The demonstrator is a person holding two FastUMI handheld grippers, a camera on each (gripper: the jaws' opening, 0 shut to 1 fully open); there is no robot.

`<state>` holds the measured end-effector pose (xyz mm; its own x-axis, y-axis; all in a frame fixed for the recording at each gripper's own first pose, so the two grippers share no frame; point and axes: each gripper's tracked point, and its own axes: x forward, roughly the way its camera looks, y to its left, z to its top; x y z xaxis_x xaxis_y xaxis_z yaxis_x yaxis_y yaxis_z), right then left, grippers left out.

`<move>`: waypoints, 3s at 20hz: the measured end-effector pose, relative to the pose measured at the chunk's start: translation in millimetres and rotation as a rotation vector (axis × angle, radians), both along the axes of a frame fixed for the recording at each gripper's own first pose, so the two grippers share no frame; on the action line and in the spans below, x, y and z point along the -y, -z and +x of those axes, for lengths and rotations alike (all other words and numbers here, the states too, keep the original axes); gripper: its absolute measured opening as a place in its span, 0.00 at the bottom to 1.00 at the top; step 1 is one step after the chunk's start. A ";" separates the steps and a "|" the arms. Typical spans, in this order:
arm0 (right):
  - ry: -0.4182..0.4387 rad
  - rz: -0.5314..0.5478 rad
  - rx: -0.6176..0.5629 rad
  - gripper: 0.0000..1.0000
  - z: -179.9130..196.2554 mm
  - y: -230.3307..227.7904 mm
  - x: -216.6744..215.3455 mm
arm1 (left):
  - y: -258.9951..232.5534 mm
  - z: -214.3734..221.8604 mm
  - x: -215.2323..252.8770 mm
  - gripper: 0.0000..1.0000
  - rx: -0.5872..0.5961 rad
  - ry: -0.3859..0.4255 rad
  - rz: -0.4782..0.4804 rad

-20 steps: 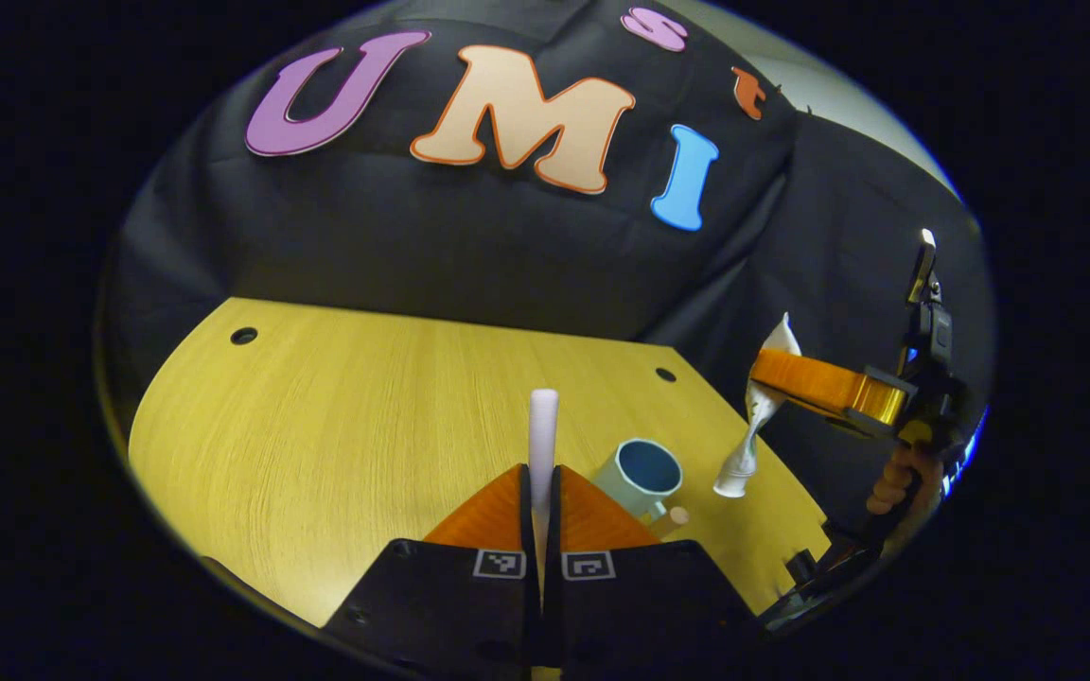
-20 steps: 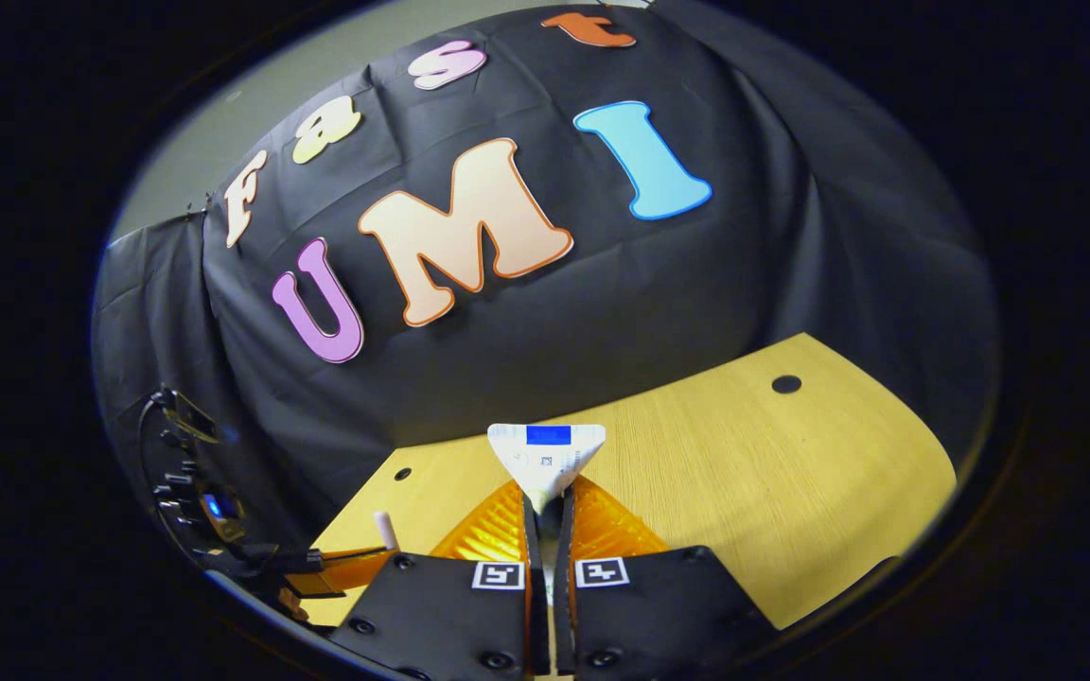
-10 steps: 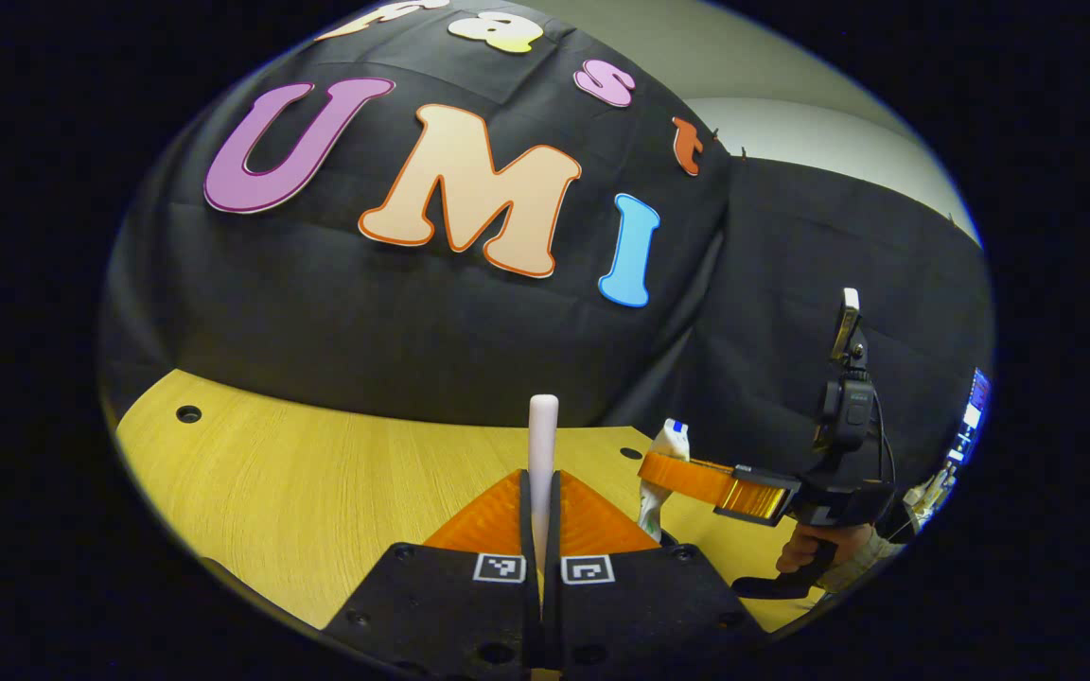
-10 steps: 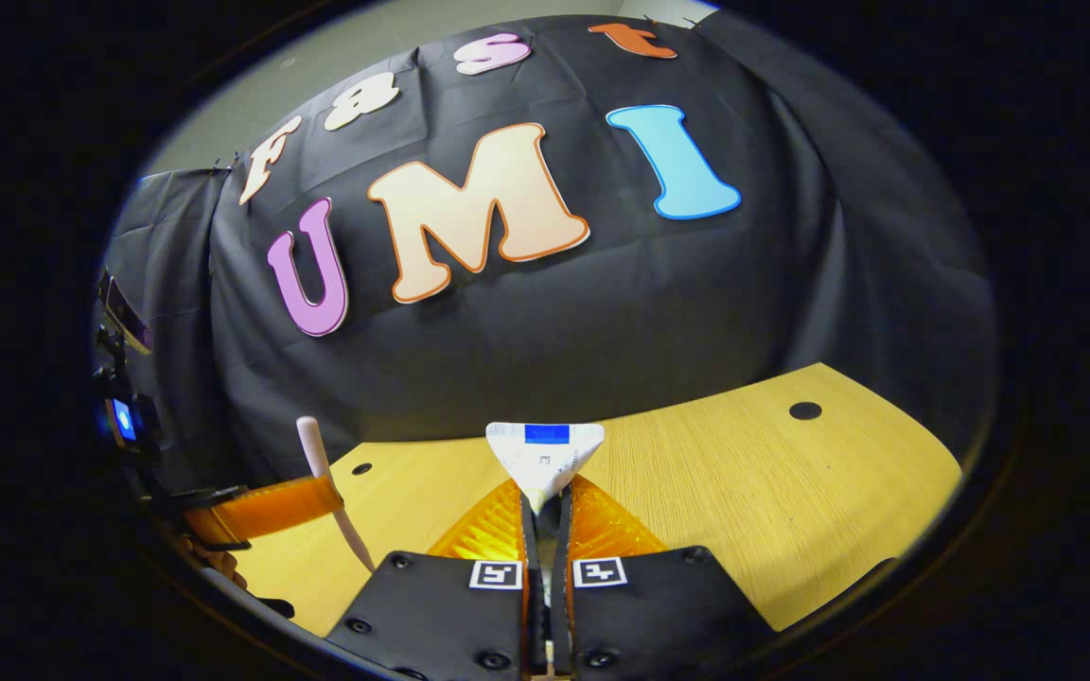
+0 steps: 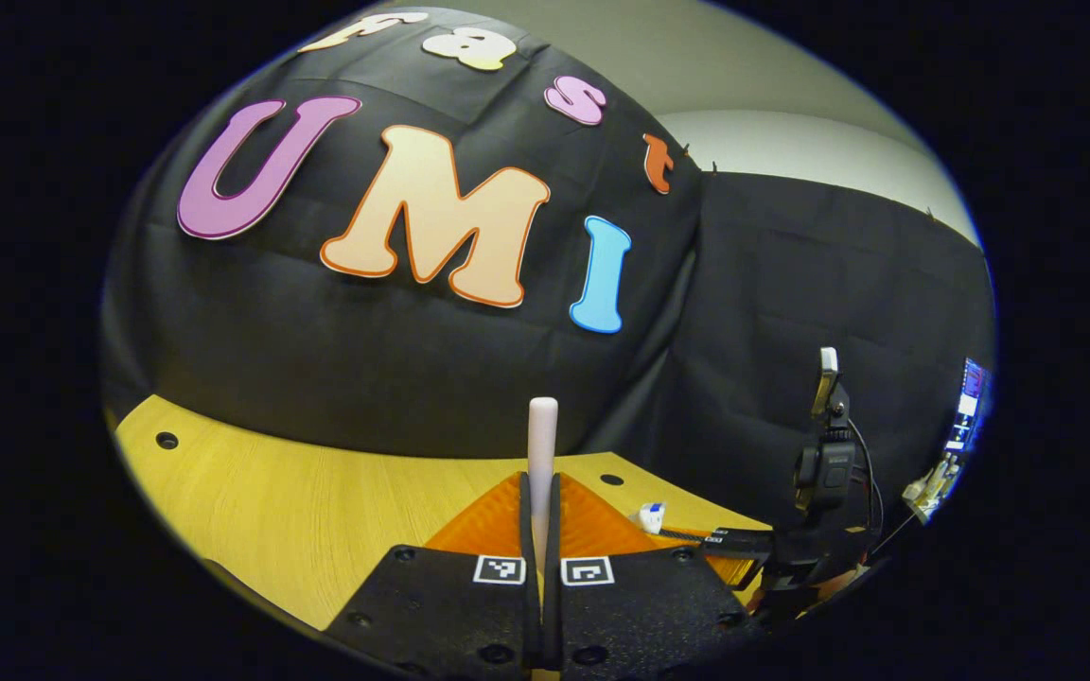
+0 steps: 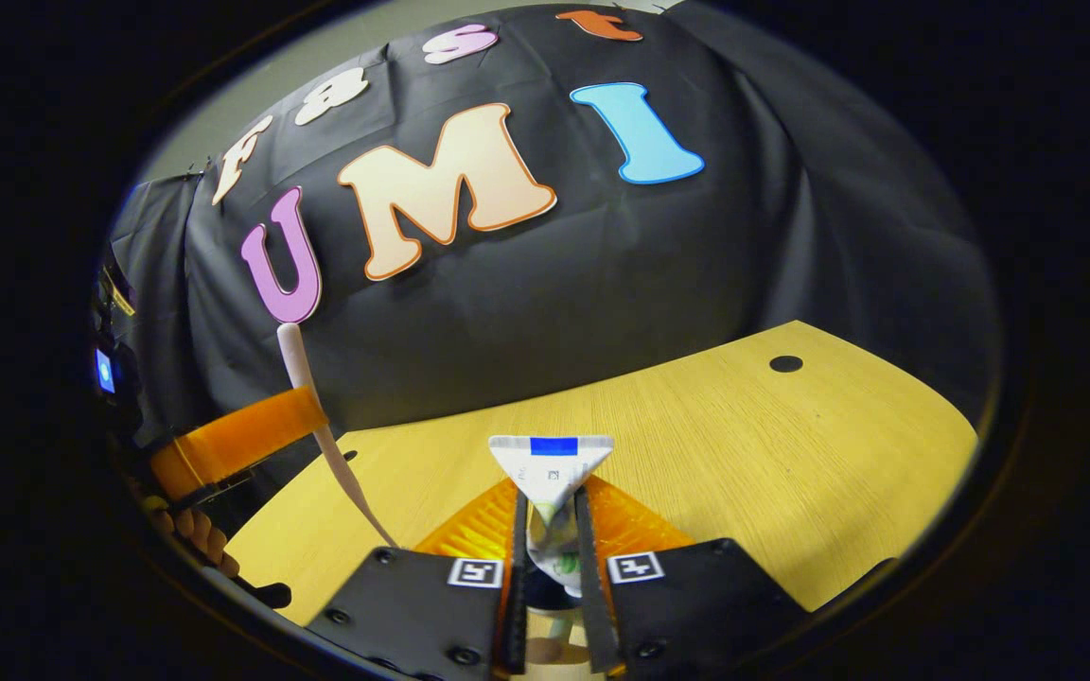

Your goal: Put the toothbrush and toothpaste on the desktop into the cup, then pick up the cup and place it on the coaster on the desktop.

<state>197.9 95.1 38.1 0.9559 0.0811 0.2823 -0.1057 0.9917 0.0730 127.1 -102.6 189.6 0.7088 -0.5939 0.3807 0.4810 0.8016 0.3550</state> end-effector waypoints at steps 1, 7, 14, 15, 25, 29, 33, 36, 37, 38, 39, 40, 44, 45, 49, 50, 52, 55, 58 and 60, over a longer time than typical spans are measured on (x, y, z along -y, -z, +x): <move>-0.006 0.017 0.017 0.48 -5.6 -5.0 0.6 | -2.0 -2.7 3.9 0.00 0.010 0.007 0.004; 0.121 0.056 0.103 0.98 -48.2 -23.8 49.5 | -3.6 -13.7 32.4 0.00 0.036 0.074 0.015; 0.247 0.115 0.130 0.98 -96.6 -14.7 100.4 | 2.0 -0.4 57.6 0.00 0.044 0.123 0.032; 0.262 0.121 0.129 0.98 -101.0 -9.2 109.1 | 2.7 3.3 59.7 0.00 0.043 0.124 0.034; 0.308 0.138 0.094 0.98 -109.7 23.0 123.6 | 42.0 34.1 74.3 0.00 -0.039 0.151 0.076; 0.300 0.125 0.077 0.98 -105.5 28.4 115.8 | 66.5 42.2 70.6 0.04 -0.061 0.118 0.158; 0.290 0.115 0.072 0.98 -103.6 29.9 110.9 | 74.5 38.1 62.5 0.26 -0.072 0.112 0.163; 0.278 0.111 0.073 0.98 -104.0 28.3 105.3 | 64.4 32.7 49.6 0.68 -0.042 0.070 0.149; 0.273 0.110 0.073 0.98 -104.5 26.8 102.0 | 58.4 31.4 43.7 0.76 -0.025 0.051 0.136; 0.267 0.109 0.073 0.98 -104.9 25.5 98.7 | 51.4 27.8 37.4 0.82 -0.006 0.038 0.119; 0.259 0.104 0.071 0.98 -105.2 23.9 94.5 | 45.1 21.4 31.6 0.88 0.013 0.031 0.101; 0.253 0.097 0.067 0.98 -104.8 23.1 90.4 | 39.4 18.0 27.1 0.94 0.027 0.020 0.084; 0.213 0.058 0.048 0.98 -105.0 14.6 66.0 | 21.4 5.3 -5.1 0.94 0.054 -0.056 0.051; 0.199 0.047 0.038 0.98 -105.0 13.9 58.2 | 18.8 2.4 -14.4 0.94 0.053 -0.076 0.046; 0.138 -0.001 -0.014 0.98 -97.5 15.1 24.6 | 8.2 -10.9 -53.4 0.94 0.045 -0.162 0.026; 0.132 -0.016 -0.034 0.98 -95.2 18.6 17.8 | 6.1 -13.6 -65.9 0.94 0.042 -0.191 0.020; 0.112 -0.031 -0.090 0.98 -88.5 29.2 6.9 | 3.9 -18.2 -86.7 0.94 0.033 -0.239 0.012; 0.123 -0.038 -0.208 0.98 -74.9 49.6 2.0 | 8.3 -22.6 -116.3 0.94 0.004 -0.314 0.017; 0.135 -0.049 -0.310 0.98 -66.8 62.9 -1.7 | 12.4 -29.9 -142.8 0.94 -0.025 -0.380 0.010; 0.147 -0.048 -0.395 0.98 -57.5 72.8 -0.3 | 17.4 -33.7 -157.3 0.92 -0.052 -0.415 -0.004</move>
